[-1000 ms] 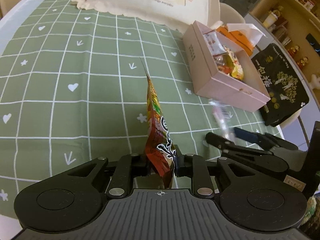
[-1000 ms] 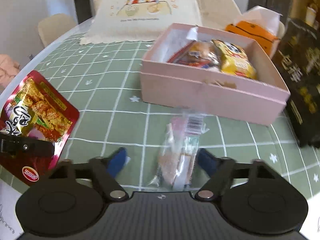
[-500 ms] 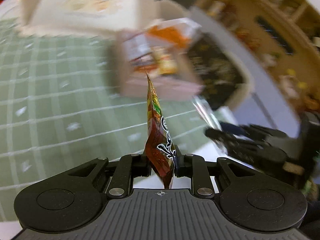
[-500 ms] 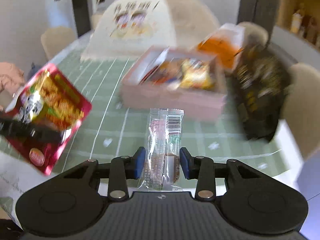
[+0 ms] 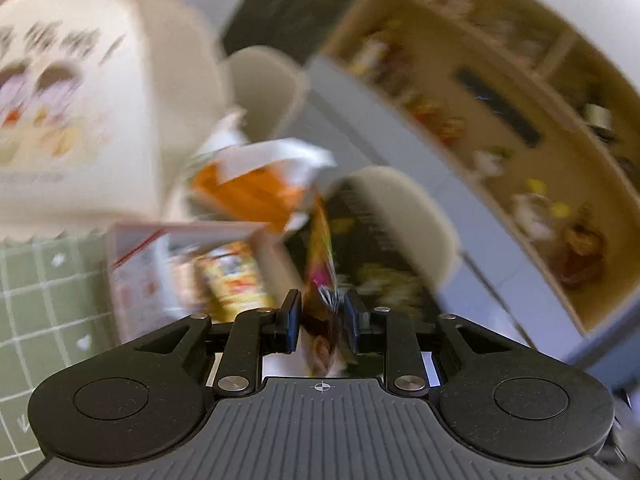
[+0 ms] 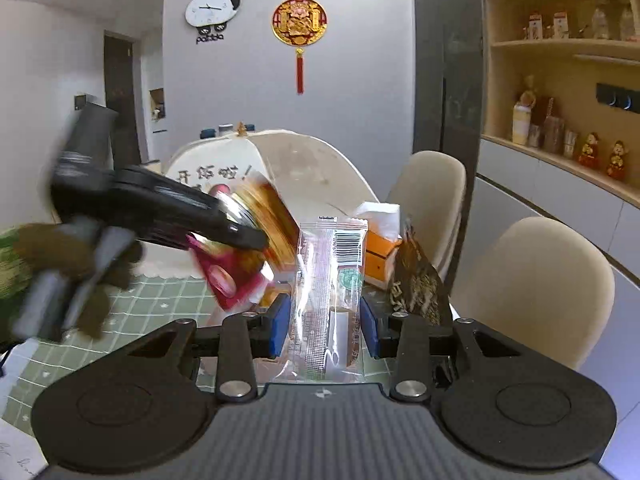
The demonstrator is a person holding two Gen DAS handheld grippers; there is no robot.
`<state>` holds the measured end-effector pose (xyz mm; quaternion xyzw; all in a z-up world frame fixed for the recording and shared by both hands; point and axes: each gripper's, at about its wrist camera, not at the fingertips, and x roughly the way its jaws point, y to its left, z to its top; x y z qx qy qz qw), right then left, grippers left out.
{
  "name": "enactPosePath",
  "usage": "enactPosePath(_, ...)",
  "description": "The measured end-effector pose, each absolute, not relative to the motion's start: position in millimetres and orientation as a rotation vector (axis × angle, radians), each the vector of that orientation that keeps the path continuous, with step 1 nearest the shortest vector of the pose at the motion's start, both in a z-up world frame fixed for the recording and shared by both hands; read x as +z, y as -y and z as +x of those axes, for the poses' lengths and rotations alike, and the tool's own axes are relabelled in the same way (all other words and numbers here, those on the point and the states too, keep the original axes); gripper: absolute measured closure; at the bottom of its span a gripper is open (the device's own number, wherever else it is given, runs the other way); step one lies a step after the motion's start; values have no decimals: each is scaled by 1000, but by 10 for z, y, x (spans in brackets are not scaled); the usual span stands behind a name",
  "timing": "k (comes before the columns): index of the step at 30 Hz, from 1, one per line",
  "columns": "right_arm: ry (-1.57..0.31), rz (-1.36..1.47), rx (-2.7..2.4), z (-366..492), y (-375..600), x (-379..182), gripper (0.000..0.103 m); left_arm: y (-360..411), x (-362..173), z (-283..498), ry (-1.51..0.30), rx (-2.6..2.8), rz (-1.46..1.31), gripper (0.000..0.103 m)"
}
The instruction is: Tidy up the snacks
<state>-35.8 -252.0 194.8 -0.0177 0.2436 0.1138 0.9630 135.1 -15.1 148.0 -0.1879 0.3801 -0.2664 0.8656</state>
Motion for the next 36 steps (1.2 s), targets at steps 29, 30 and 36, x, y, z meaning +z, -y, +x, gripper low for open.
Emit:
enactPosePath(29,-789,8,277,419,1787,538,46,-404,303,-188,-779,-70,-114,77)
enactPosePath(30,-811,-10,283,377,1736,406,46,-374,261,-185,-771,-57,-101,77)
enactPosePath(36,-780,-124,280,271,1497,59,36,-192,81,-148,-701,-56,-18,70)
